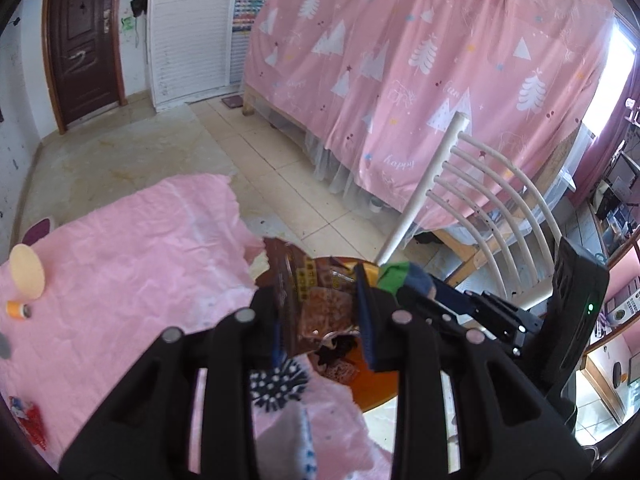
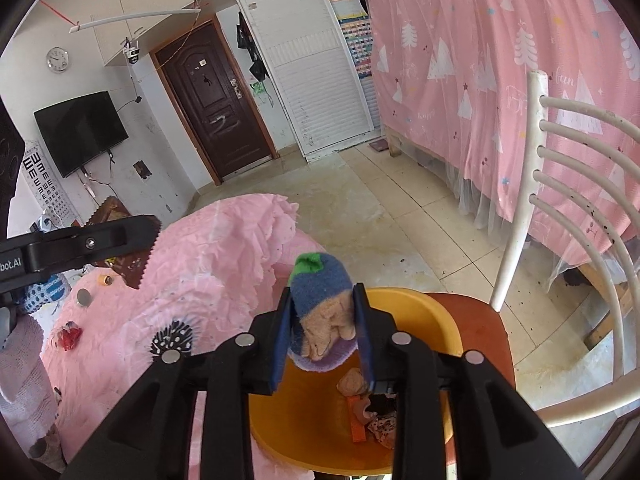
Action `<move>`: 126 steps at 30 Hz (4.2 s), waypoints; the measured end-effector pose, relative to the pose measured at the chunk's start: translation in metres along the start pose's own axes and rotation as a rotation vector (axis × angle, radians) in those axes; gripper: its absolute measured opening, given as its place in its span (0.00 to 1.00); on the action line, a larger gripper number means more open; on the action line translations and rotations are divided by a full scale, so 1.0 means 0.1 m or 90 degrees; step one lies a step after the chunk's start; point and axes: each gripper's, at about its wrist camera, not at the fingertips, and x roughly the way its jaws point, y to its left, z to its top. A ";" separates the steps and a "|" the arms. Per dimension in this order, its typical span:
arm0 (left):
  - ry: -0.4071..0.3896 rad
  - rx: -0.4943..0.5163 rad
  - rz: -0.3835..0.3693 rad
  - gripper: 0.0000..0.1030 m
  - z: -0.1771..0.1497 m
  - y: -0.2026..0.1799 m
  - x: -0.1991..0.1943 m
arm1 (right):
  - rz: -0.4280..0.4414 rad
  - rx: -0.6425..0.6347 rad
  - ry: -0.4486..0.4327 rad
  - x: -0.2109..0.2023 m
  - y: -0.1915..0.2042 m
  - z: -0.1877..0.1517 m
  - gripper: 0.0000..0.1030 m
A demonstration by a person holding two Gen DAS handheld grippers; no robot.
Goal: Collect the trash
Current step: 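Carry both items over the orange bucket and open both tools to drop them, then move both tools back over the bed toward the remaining items, then grasp the grey plastic cup with the left tool while the right tool grasps the red-and-white wrapper, then carry the grey cup and red-and-white wrapper over the orange bucket with both tools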
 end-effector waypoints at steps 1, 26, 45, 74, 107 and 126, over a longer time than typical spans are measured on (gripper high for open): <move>0.004 0.003 0.002 0.30 0.01 -0.04 0.05 | 0.000 0.003 0.000 0.00 -0.02 0.00 0.24; -0.004 -0.017 0.015 0.47 -0.03 0.21 -0.14 | 0.014 -0.019 -0.024 -0.14 0.34 0.08 0.49; -0.063 -0.099 0.140 0.66 -0.24 1.47 -0.94 | 0.073 -0.150 0.005 0.11 1.73 0.15 0.65; 0.018 -0.255 0.262 0.76 -0.95 3.51 -1.28 | 0.181 -0.336 0.139 0.89 3.70 -0.40 0.71; 0.066 -0.268 0.241 0.46 -1.01 3.70 -0.92 | 0.237 -0.403 0.224 1.26 4.23 -0.80 0.63; 0.022 -0.259 0.261 0.43 -0.95 3.52 -1.17 | 0.251 -0.357 0.175 1.03 3.91 -0.50 0.19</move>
